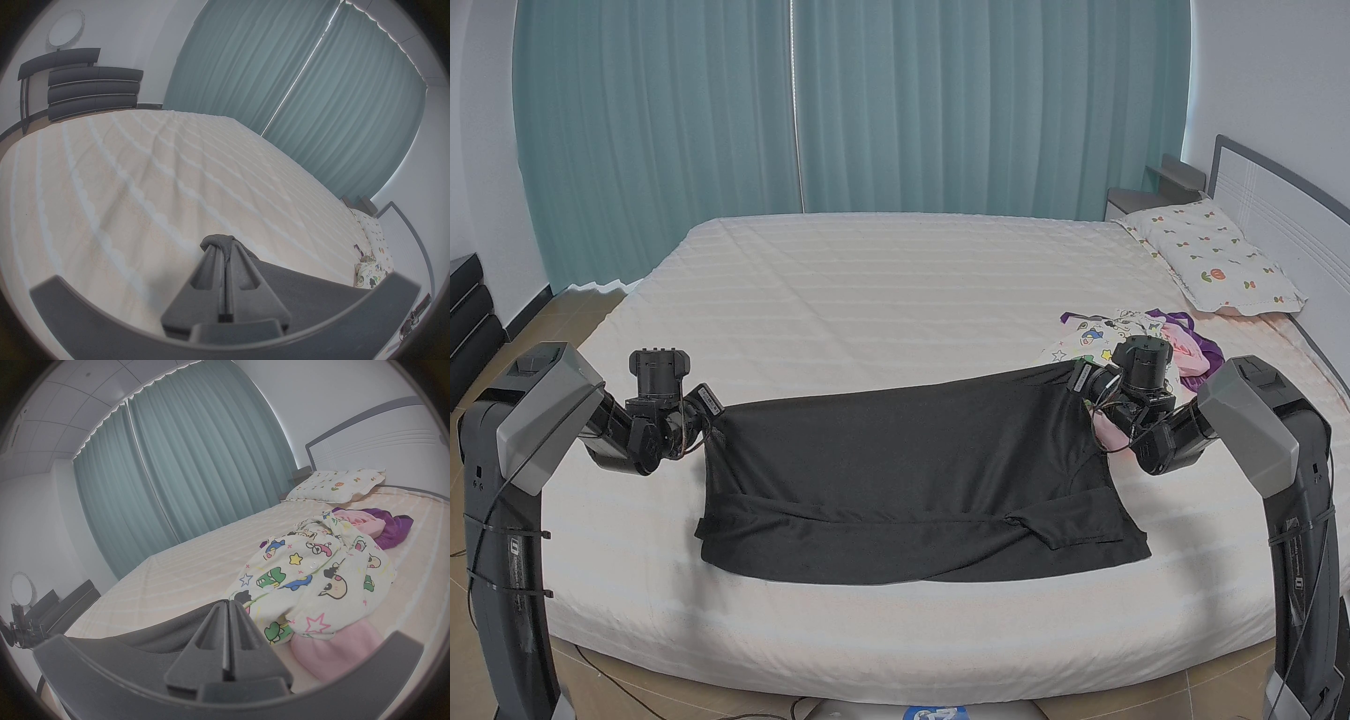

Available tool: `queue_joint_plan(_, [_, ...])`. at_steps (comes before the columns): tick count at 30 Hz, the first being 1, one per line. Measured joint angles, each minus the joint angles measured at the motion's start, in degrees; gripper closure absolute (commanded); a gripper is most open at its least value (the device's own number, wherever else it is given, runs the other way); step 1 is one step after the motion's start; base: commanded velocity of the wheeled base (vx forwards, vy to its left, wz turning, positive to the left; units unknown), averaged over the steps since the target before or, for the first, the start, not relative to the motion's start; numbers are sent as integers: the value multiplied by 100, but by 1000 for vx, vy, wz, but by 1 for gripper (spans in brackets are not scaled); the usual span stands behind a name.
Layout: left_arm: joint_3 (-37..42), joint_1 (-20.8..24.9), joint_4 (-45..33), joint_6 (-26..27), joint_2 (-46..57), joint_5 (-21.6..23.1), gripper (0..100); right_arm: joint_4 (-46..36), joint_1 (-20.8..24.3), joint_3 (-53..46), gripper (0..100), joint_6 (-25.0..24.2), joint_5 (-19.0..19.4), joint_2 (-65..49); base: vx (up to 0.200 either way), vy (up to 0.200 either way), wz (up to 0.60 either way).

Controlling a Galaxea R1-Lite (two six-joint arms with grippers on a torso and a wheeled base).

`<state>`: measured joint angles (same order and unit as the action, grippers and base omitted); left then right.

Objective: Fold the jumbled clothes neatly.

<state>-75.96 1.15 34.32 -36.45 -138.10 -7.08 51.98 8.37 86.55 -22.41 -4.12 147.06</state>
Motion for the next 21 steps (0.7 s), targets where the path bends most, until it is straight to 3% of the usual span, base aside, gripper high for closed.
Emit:
queue_joint_plan(9, [143,30,4,11,74,2,100,38,-46,-472,100,-4,49,-160,0,0,0])
queue_joint_plan(21, [942,26,227,132,455,39,100,621,-94,-2059,100,40,229,-717,0,0,0])
